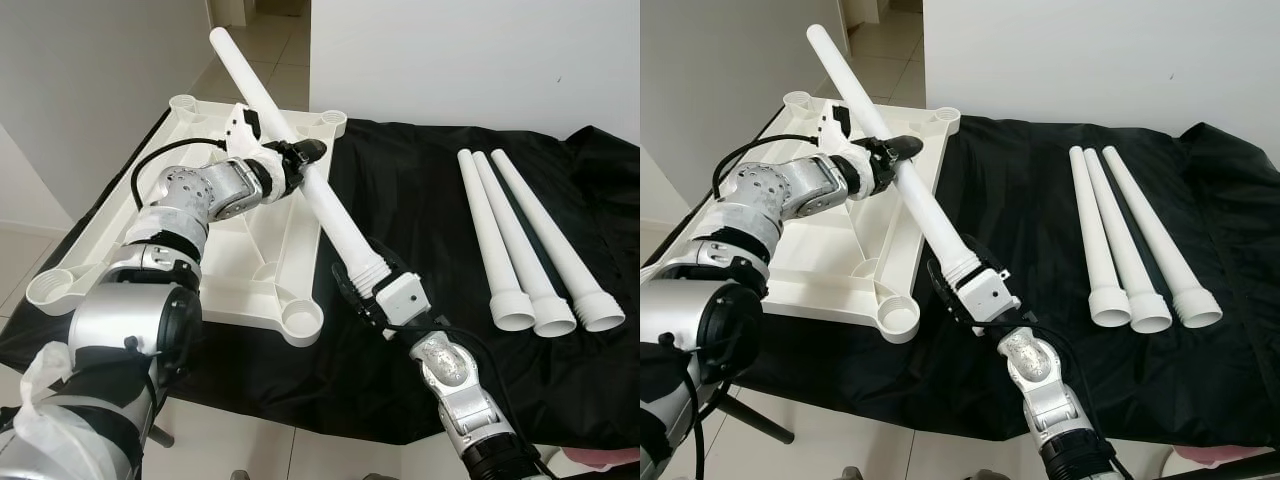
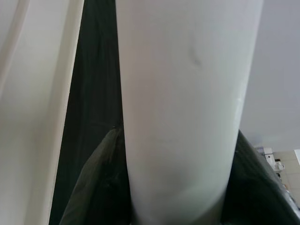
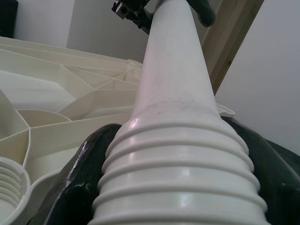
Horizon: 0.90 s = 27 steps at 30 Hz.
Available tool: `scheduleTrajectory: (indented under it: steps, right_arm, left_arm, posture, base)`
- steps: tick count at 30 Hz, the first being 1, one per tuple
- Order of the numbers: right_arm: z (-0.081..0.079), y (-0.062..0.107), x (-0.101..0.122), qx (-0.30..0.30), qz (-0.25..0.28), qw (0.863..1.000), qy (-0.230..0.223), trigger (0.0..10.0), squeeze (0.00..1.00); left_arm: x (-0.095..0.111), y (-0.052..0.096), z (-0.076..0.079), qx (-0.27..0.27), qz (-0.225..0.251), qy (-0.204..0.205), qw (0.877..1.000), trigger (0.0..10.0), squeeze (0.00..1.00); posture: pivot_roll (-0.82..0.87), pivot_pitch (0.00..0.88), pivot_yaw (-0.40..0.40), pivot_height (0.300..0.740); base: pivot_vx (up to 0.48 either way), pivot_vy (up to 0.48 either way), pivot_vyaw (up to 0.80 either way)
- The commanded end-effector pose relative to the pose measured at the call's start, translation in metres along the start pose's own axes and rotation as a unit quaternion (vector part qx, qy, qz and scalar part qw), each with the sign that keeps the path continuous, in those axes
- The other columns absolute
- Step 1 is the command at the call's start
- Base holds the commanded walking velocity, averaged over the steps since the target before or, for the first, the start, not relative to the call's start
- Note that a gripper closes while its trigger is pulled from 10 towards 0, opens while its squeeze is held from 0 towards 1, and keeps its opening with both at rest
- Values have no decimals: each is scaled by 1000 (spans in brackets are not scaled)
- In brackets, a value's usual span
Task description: Building children table
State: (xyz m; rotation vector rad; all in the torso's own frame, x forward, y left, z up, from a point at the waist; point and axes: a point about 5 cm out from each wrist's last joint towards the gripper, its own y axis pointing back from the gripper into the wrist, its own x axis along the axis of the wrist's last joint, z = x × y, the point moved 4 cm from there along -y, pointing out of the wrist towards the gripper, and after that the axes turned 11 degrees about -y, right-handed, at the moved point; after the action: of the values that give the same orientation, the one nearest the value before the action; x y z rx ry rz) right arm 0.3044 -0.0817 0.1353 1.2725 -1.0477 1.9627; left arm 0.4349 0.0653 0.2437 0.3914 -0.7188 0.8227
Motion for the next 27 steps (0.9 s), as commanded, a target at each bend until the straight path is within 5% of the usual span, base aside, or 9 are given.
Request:
scheduleTrajectory:
  steps: [1, 2, 3, 5, 6, 15, 16, 17, 27]
  right_arm:
    - [0, 1, -3, -3, -3, 1000, -9, 10000, 0]
    - [0, 1, -3, -3, -3, 1000, -9, 10000, 0]
    - [1, 1, -5, -4, -9, 999, -34, 10000, 1000]
    - [6, 2, -4, -14, -8, 999, -47, 10000, 1000]
    - [10, 3, -5, -27, -9, 998, -55, 10000, 1000]
    - [25, 9, -10, -58, -30, 996, -67, 10000, 1000]
    - [28, 10, -10, -61, -33, 995, -71, 10000, 718]
    - [31, 11, -10, -64, -37, 995, -73, 10000, 0]
    - [45, 2, -11, -92, -77, 990, -79, 10000, 0]
  left_arm:
    - [19, 6, 31, -153, 49, -13, 987, 0, 0]
    - [19, 6, 31, -153, 49, -13, 987, 0, 0]
    - [21, 6, 32, -155, 50, -21, 986, 0, 0]
    - [24, 5, 32, -145, 52, -35, 987, 3373, 0]
    - [29, 5, 32, -135, 59, -32, 989, 10000, 0]
    - [50, 9, 32, -108, 93, -95, 985, 10000, 0]
    - [53, 10, 32, -102, 98, -119, 983, 10000, 0]
    - [55, 10, 31, -92, 103, -144, 980, 10000, 0]
    - [58, 6, 41, -70, 146, -266, 950, 10000, 0]
  posture:
    - [-77, 0, 30, 740]
    - [-77, 0, 30, 740]
    - [-77, 0, 30, 740]
    - [-69, 0, 23, 740]
    - [-67, 0, 19, 740]
    - [-68, 0, 14, 740]
    - [-68, 0, 14, 740]
    - [-69, 0, 10, 740]
    - [-73, 0, 1, 740]
  base:
    - [0, 0, 0]
    - [0, 0, 0]
    - [0, 0, 0]
    - [0, 0, 0]
    - [0, 0, 0]
    - [0, 0, 0]
    - [0, 0, 0]
    - [0, 0, 0]
    - [0, 0, 0]
